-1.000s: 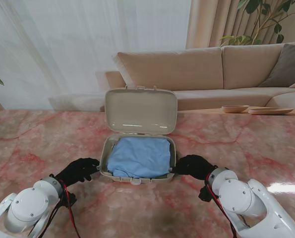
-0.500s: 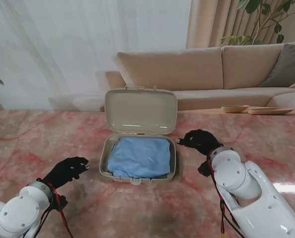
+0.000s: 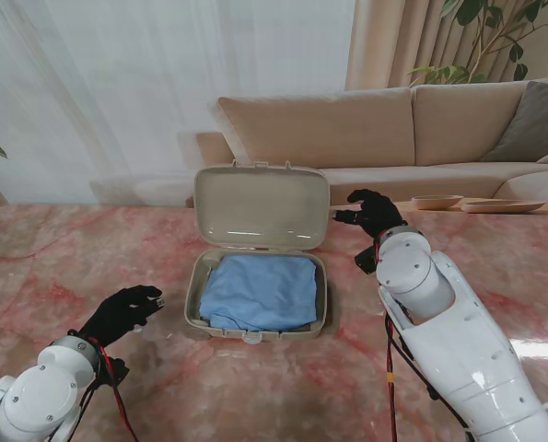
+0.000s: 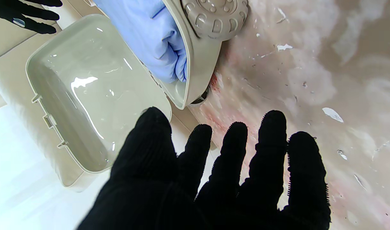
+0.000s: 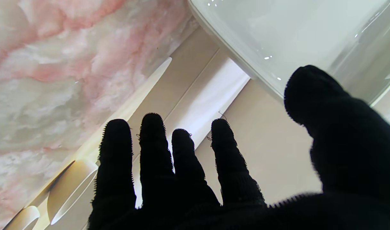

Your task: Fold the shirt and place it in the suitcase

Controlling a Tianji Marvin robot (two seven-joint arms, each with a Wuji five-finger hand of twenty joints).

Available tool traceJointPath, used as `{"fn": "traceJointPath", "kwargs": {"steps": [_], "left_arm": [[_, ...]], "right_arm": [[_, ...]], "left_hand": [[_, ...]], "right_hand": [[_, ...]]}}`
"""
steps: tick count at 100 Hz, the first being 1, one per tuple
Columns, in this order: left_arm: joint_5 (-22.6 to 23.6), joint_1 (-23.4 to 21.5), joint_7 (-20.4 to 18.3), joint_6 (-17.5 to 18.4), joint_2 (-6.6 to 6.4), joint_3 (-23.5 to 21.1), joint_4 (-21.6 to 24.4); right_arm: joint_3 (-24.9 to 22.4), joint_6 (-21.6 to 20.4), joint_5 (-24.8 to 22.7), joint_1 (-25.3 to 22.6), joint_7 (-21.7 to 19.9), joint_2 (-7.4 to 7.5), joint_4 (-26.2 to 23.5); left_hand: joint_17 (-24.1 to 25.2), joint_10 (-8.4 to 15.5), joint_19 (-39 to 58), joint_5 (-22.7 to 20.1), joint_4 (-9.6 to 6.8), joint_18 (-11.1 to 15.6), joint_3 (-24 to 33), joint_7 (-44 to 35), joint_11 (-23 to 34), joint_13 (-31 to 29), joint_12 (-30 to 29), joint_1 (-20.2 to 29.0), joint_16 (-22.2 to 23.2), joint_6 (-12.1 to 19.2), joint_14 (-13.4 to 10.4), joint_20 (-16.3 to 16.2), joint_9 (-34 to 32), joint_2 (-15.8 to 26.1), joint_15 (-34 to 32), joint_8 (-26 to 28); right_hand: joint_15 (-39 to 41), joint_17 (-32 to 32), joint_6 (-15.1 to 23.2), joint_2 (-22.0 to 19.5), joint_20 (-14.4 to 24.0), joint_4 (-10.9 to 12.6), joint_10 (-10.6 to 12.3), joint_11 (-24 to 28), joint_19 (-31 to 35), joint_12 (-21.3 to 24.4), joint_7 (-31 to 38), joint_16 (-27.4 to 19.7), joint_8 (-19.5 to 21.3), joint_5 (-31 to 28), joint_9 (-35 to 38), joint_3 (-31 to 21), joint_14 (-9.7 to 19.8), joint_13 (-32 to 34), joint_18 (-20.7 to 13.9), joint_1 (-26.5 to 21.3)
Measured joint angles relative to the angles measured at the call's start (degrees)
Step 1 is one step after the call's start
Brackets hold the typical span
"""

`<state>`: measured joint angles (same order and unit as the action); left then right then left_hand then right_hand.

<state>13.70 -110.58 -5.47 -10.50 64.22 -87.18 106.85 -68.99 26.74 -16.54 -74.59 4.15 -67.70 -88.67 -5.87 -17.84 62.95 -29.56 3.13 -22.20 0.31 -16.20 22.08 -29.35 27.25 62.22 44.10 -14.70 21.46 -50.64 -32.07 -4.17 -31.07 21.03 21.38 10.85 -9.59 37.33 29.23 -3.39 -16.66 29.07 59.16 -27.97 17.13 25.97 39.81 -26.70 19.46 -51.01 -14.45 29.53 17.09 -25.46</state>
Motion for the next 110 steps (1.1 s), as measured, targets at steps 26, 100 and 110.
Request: {"fn": "traceJointPath", "kwargs": {"steps": [26,100,110], "left_arm": [[-1.1,1.4,2.7,1.0,0.65,0.9,-1.7],[-3.0,2.6,2.9,1.0,0.98,1.5,-2.3],[-3.1,2.8,2.8,1.0,0.98,1.5,-2.4]], "right_arm": [[1.9,-0.6,5.2,4.8,1.0,-1.14,5.3],[5.2,-2.4,13.4,9.5,5.3,-4.4,11.3],[5.4,-2.4,13.1,9.6,4.4,-4.38,11.4]], "left_hand": [[0.4,0.5,-1.1,0.0,0.0,0.0,0.0,0.0,-0.1,0.1,0.0,0.0,-0.1,0.0,0.0,0.0,0.0,0.0,0.6,0.0],[0.8,0.7,-1.8,0.0,-0.08,-0.6,0.0,0.0,-0.2,0.2,0.0,-1.7,-0.1,0.6,0.0,0.0,0.0,0.0,1.3,0.0],[0.8,0.7,-1.8,0.0,-0.08,-0.7,0.0,0.0,-0.7,0.2,0.0,-1.7,-0.1,0.6,0.0,0.0,0.0,0.0,1.3,0.0]], "right_hand": [[0.2,-0.3,2.0,3.0,0.0,0.0,0.4,0.3,-0.7,1.4,1.4,0.0,0.0,0.0,-0.6,-2.5,0.5,-0.8,-0.1,0.1],[0.2,-0.4,4.2,5.6,0.6,0.0,0.5,0.3,-1.3,2.0,11.7,0.0,1.2,-9.0,-0.6,-5.7,0.6,-0.9,-0.1,-3.1],[0.2,-0.3,4.2,4.9,0.7,0.0,0.6,0.6,-1.3,2.0,14.8,0.0,3.1,-9.4,-0.6,-6.4,0.7,-0.9,-0.1,-5.7]]}}
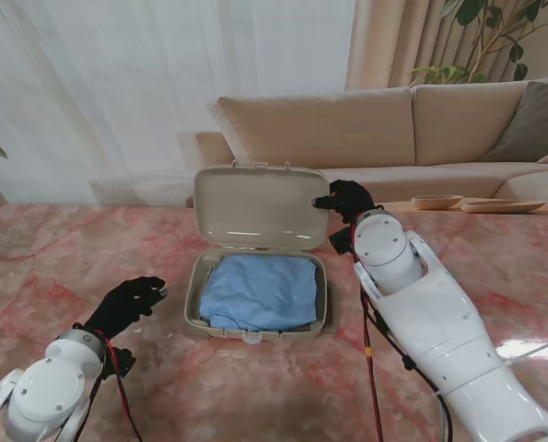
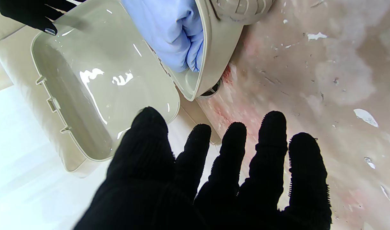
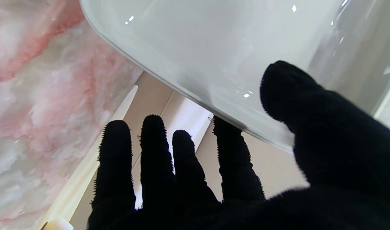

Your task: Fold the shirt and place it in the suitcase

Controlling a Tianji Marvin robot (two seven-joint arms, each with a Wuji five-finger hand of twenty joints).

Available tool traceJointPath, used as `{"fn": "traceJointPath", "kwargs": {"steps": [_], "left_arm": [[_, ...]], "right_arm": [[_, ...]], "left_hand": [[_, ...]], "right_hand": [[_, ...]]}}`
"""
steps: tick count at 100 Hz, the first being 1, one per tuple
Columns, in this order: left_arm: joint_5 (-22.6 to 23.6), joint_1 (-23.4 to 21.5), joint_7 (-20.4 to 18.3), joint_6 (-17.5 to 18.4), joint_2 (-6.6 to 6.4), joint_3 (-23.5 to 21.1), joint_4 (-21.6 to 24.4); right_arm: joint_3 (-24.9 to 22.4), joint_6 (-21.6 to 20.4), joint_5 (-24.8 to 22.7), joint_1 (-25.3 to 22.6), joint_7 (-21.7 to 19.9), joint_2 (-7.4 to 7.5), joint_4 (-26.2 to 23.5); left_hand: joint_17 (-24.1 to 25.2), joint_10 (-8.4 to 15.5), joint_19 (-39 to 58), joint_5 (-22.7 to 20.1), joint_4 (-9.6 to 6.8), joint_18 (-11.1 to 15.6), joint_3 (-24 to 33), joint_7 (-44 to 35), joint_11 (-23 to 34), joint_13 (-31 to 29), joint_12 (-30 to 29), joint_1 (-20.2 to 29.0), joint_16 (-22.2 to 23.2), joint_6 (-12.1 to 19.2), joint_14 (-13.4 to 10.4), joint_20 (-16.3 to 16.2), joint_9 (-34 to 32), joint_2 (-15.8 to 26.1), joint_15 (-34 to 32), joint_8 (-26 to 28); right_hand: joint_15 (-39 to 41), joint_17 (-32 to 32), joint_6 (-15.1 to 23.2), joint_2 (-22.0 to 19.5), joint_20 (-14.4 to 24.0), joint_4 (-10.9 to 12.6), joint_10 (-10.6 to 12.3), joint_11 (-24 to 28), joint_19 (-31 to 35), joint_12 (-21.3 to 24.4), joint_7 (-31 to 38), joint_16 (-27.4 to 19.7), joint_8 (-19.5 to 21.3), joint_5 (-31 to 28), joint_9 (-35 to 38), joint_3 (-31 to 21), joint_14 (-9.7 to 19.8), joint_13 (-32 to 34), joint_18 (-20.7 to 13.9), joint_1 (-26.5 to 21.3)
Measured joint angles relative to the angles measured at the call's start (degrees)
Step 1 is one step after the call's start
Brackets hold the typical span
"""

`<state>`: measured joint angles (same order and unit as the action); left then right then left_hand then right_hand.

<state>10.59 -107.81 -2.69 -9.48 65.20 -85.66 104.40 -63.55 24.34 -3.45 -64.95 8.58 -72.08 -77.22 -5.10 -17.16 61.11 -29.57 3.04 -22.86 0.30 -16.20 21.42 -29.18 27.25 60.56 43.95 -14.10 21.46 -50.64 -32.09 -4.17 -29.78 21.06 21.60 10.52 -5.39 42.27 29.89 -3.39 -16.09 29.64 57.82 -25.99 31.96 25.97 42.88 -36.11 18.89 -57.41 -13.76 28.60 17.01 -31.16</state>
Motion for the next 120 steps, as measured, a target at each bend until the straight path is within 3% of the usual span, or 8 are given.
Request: {"fn": "traceJointPath", "kwargs": {"steps": [9,19,45,79,120], "left_arm": [[0.0,0.1,0.0,0.0,0.0,0.1,-0.1],[-0.2,0.2,0.0,-0.2,0.0,0.2,-0.3],[-0.3,0.4,0.0,-0.3,0.0,0.4,-0.4],[0.3,0.6,0.3,-0.5,0.01,0.9,-1.0],[0.9,0.5,0.3,-0.6,0.03,1.1,-1.2]], "right_arm": [[0.0,0.0,-0.3,0.1,-0.3,0.03,0.0],[0.0,0.0,-0.3,0.1,-0.5,0.11,0.0],[-0.1,-1.7,-1.6,-0.6,-1.8,0.86,-0.7],[-0.7,-4.4,-3.5,-3.2,-1.8,1.52,-2.9],[-1.3,-10.7,-11.1,-6.8,-3.0,3.48,-5.2]], "left_hand": [[0.0,0.0,0.0,0.0,0.0,0.0,0.0,0.0,0.0,0.0,0.0,0.0,0.0,0.0,0.0,0.0,0.0,0.0,0.0,0.0],[0.0,0.0,0.0,0.0,0.0,0.0,0.0,0.0,0.0,0.0,0.0,0.0,0.0,0.0,0.0,0.0,0.0,0.0,0.0,0.0],[0.0,0.0,-0.1,0.0,-0.01,-0.1,0.0,0.0,0.0,0.0,0.0,0.0,0.0,0.3,0.0,0.0,0.0,0.0,0.0,0.0],[0.0,0.0,-0.1,0.1,-0.01,-0.1,0.0,0.0,0.0,0.0,0.0,0.0,0.0,0.3,0.0,0.0,0.0,0.0,0.1,0.0],[0.5,0.1,-0.9,0.1,0.0,-0.1,0.0,0.1,0.0,0.0,0.0,0.0,0.0,0.4,0.0,0.0,0.0,0.0,0.7,0.0]], "right_hand": [[0.0,0.0,0.2,-0.1,0.0,0.0,0.0,0.1,0.0,0.0,3.5,0.0,0.1,-0.1,0.0,-0.2,0.1,0.0,0.0,-1.2],[0.1,0.3,1.7,-0.1,0.0,-3.2,0.1,0.4,0.0,0.1,9.1,0.0,-2.5,-0.1,1.5,-0.2,0.2,0.0,0.0,-3.5],[0.2,0.5,4.2,0.2,0.0,-4.1,0.4,0.9,0.0,0.1,16.7,0.0,-8.1,-1.3,5.0,0.1,0.2,0.0,0.0,-5.4],[0.2,0.5,4.5,0.2,0.0,-4.6,0.4,0.9,0.0,0.1,17.4,0.0,-9.8,-1.3,6.4,0.7,0.2,0.1,0.1,-5.3],[0.2,0.5,4.6,0.2,0.0,-4.6,0.5,1.0,0.0,0.1,13.9,0.0,-11.2,-2.3,7.0,1.0,0.2,0.1,0.2,-4.5]]}}
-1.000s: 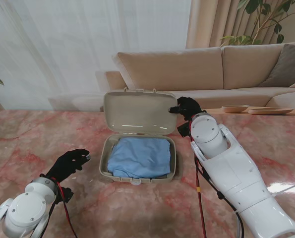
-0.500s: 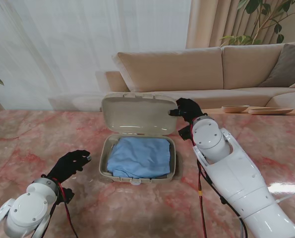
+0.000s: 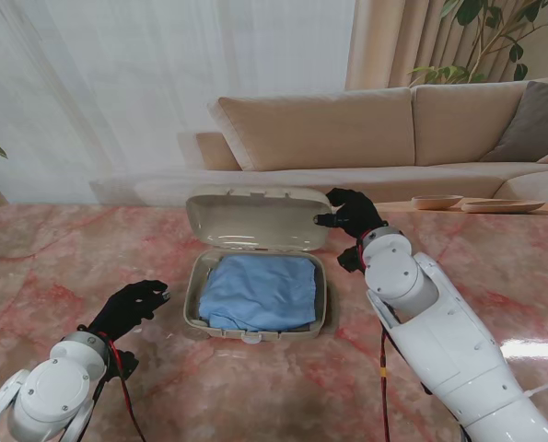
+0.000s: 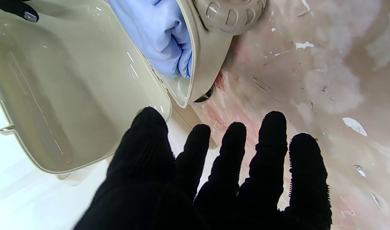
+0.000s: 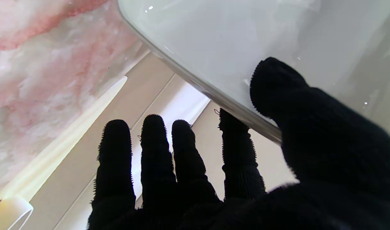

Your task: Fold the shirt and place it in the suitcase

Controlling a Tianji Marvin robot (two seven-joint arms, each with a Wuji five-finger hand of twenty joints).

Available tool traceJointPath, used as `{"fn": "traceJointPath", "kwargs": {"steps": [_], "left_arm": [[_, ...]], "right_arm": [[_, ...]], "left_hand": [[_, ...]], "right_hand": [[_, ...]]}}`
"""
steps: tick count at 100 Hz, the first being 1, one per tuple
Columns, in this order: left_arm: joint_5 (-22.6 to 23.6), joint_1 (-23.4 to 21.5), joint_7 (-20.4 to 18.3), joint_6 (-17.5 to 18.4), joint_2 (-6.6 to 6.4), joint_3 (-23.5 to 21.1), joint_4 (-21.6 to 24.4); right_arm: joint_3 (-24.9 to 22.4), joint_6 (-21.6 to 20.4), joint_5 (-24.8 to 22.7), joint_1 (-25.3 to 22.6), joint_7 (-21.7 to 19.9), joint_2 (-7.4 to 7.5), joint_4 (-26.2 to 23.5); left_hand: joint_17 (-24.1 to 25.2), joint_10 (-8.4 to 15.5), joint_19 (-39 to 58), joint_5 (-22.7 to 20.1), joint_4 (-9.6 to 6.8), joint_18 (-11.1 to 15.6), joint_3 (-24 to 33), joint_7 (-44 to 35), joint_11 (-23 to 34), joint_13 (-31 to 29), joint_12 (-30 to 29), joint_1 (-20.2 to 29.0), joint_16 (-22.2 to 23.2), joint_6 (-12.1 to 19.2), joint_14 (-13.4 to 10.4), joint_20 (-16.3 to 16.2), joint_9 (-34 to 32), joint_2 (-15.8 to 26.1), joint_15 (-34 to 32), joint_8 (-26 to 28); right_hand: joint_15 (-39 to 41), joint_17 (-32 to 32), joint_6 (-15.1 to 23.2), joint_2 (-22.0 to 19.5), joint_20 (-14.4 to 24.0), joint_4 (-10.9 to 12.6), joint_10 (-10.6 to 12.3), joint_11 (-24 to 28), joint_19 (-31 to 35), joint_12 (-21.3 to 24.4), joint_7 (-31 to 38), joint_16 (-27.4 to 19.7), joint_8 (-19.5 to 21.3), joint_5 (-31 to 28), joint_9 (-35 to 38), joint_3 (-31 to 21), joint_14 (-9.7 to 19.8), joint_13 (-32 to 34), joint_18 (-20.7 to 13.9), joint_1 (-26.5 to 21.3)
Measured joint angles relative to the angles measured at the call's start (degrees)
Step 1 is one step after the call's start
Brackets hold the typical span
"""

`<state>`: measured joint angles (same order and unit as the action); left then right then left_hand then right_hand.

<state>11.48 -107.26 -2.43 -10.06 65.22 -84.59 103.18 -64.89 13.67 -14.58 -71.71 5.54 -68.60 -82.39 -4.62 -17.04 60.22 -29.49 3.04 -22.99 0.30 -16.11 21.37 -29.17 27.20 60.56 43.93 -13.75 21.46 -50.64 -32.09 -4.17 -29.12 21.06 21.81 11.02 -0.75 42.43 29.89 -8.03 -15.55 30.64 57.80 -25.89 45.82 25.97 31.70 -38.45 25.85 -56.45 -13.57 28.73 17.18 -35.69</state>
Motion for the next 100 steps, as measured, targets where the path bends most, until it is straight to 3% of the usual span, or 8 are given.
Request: {"fn": "traceJointPath", "kwargs": {"steps": [18,43,50,100], "left_arm": [[-0.2,0.1,0.1,0.1,0.0,0.2,-0.1],[-0.5,0.7,0.1,0.3,0.0,0.6,-0.6],[-0.6,0.8,0.1,0.4,0.01,0.6,-0.7],[-1.0,1.0,0.2,0.3,0.05,1.1,-1.0]], "right_arm": [[-0.3,-1.8,-3.9,-1.4,-0.9,0.76,-1.0],[-1.6,-4.3,-5.4,-3.7,-4.0,2.12,-3.1],[-1.8,-5.1,-7.7,-4.1,-4.9,2.55,-3.5],[-3.3,-7.1,-11.8,-6.9,-7.1,3.93,-5.9]], "left_hand": [[0.0,0.0,0.0,0.0,0.0,0.0,0.0,0.0,0.0,0.0,0.0,0.0,0.0,0.0,0.0,0.0,0.0,0.0,0.0,0.0],[0.1,0.0,0.0,0.0,0.0,0.0,0.0,0.0,0.0,0.0,0.0,0.0,0.0,0.0,0.0,0.0,0.0,0.0,0.0,0.0],[0.1,0.0,0.0,0.0,0.0,0.0,0.0,0.0,0.0,0.0,0.0,0.0,0.0,0.0,0.0,0.0,0.0,0.0,0.0,0.0],[0.1,0.0,0.0,0.0,0.0,0.0,0.0,0.8,0.0,0.0,0.0,0.0,0.0,0.0,0.0,0.0,0.0,0.0,0.0,0.0]], "right_hand": [[0.0,0.0,0.0,-0.1,0.0,0.0,0.1,-0.3,0.0,0.0,-3.3,0.0,1.1,-0.1,0.6,0.6,0.0,0.0,0.0,0.5],[0.0,0.4,-0.5,-0.5,0.0,0.0,0.3,-1.2,0.0,0.0,-11.2,0.0,3.8,-0.3,2.1,1.1,0.0,0.6,0.0,4.0],[0.4,1.2,-0.5,-0.8,0.0,1.6,0.3,-1.1,0.0,0.0,-13.4,0.0,4.3,-0.3,2.3,1.1,0.1,1.4,0.0,4.7],[-1.3,0.7,-3.0,-1.1,0.0,2.2,0.3,-3.2,-0.6,0.0,-21.1,0.0,4.8,0.0,2.7,4.9,0.1,1.4,0.3,11.9]]}}
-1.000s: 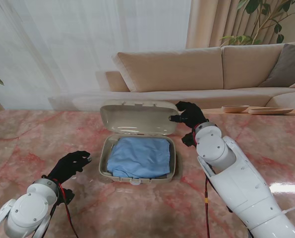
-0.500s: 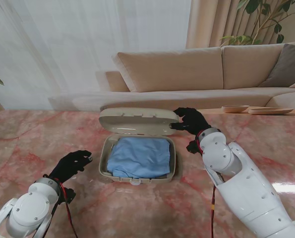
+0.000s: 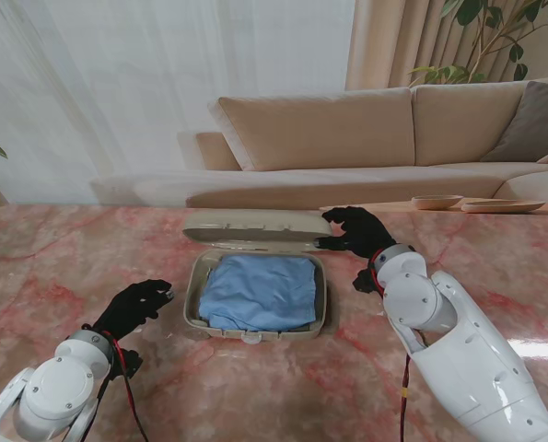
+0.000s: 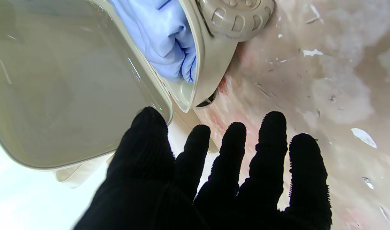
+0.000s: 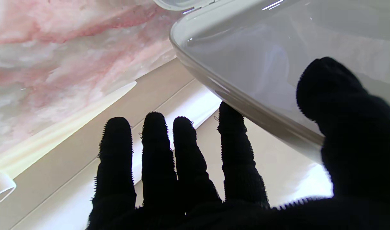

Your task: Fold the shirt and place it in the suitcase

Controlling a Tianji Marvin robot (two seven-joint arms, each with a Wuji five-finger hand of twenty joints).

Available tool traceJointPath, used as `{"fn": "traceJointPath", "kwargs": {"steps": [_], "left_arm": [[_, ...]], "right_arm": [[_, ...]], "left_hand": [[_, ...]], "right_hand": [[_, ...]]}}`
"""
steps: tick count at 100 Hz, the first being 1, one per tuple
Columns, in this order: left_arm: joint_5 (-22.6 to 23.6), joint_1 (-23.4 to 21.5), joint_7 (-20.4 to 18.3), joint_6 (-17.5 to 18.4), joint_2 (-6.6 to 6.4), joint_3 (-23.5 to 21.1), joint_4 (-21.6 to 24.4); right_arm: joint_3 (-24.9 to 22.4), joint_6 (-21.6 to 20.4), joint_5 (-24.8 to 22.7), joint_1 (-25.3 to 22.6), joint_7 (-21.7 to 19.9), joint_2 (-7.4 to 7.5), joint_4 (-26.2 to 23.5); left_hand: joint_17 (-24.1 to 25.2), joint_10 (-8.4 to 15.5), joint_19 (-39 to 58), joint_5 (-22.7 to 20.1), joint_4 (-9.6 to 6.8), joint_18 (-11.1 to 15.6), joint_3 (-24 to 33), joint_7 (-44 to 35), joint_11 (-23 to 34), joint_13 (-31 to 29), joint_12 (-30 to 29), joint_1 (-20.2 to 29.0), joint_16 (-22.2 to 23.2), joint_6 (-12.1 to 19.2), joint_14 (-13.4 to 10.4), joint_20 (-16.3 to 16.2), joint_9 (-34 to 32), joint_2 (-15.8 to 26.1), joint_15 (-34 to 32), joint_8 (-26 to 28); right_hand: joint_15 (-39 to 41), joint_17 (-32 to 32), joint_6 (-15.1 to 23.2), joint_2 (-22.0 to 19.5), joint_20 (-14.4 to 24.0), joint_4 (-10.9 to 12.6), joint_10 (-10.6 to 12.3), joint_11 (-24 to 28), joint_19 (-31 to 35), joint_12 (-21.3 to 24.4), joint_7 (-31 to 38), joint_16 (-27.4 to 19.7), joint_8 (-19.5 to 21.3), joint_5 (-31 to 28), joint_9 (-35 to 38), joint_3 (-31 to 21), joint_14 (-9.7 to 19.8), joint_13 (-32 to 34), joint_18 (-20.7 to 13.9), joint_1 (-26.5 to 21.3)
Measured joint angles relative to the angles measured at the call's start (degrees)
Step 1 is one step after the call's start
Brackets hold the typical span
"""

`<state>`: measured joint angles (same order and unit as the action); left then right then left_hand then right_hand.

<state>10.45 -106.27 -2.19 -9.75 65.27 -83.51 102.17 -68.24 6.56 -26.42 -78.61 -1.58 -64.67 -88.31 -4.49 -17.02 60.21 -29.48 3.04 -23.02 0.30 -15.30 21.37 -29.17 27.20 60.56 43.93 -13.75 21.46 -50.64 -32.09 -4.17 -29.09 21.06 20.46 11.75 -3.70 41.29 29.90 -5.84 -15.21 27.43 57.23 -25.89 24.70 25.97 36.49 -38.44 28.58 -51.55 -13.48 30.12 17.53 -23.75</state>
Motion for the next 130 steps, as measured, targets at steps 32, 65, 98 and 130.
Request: {"fn": "traceJointPath", "kwargs": {"steps": [32,65,98,130], "left_arm": [[-0.3,0.2,0.1,0.0,0.05,0.2,-0.3],[-0.4,0.3,0.0,0.0,0.05,0.1,-0.4],[-0.4,0.1,-0.5,0.1,0.04,-0.1,-0.3],[-0.3,-0.2,-0.6,0.4,0.03,-0.4,-0.2]], "right_arm": [[-0.7,-0.9,-4.2,-1.8,0.2,0.58,-0.8],[-1.6,-1.0,-5.3,-3.4,-0.3,0.87,-2.4],[-2.8,-2.2,-8.8,-6.2,-3.3,1.93,-4.5],[-3.8,-2.1,-8.0,-8.1,-6.0,2.4,-5.6]], "left_hand": [[0.0,0.0,0.0,0.0,0.0,0.0,0.0,0.0,0.0,0.0,0.0,0.0,0.0,0.0,0.0,0.0,0.0,0.0,0.0,0.0],[0.0,0.0,0.0,0.0,0.0,0.0,0.0,0.0,0.0,0.0,0.0,0.0,0.0,0.0,0.0,0.0,0.0,0.0,0.0,0.0],[0.0,0.0,0.0,0.0,0.0,0.0,0.0,0.0,0.0,0.0,0.0,0.0,0.0,0.0,0.0,0.0,0.0,0.0,0.0,0.0],[0.0,0.0,0.0,0.0,0.0,0.0,0.0,0.0,0.0,0.0,0.0,0.0,0.0,0.0,0.0,0.0,0.0,0.0,0.0,0.0]], "right_hand": [[-0.6,-0.1,-4.4,-1.9,0.0,0.0,0.0,-0.8,-0.7,0.0,-0.5,0.0,0.5,-1.0,0.1,3.4,0.0,0.0,0.3,0.8],[-0.7,-0.1,-4.4,-2.0,0.0,0.0,0.0,-1.4,-0.7,0.0,-0.5,0.0,1.1,-1.0,0.8,3.8,0.0,0.0,0.3,0.7],[-2.2,-0.1,-4.5,-3.2,0.0,0.0,0.0,-3.5,-1.8,0.0,-1.2,0.0,1.2,-2.1,2.0,6.6,-0.1,0.0,0.3,0.7],[-2.9,-0.1,-4.5,-3.7,0.0,0.0,0.0,-4.9,-2.0,0.5,-1.2,0.0,1.2,-2.2,2.3,6.6,-0.3,0.0,0.4,0.7]]}}
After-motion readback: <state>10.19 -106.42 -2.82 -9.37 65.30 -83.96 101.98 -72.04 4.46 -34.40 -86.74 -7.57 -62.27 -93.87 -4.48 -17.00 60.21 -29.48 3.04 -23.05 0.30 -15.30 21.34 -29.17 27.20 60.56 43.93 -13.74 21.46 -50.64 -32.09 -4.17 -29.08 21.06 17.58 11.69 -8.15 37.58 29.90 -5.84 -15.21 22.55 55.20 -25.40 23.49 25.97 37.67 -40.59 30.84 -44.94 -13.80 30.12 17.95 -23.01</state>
